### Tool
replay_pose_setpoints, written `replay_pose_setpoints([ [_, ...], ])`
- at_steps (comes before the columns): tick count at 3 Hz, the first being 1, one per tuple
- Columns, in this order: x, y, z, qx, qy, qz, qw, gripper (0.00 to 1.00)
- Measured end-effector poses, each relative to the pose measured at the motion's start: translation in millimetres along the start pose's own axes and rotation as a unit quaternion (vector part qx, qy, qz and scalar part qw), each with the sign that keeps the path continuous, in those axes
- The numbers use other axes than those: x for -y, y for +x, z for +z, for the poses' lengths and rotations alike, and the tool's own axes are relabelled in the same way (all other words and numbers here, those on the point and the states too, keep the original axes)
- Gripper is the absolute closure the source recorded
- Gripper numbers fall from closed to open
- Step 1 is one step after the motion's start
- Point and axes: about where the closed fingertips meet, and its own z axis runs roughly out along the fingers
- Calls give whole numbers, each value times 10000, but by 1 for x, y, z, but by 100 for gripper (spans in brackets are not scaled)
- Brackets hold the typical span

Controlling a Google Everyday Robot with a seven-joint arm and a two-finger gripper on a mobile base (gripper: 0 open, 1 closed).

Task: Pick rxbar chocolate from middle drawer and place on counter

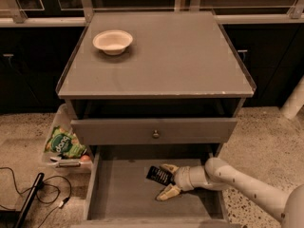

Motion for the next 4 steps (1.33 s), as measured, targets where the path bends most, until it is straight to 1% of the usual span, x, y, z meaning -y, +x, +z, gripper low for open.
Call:
replay_pose_setpoints([
  [3,0,0,0,0,-1,0,10000,88],
  [4,0,0,0,0,-1,0,10000,100],
])
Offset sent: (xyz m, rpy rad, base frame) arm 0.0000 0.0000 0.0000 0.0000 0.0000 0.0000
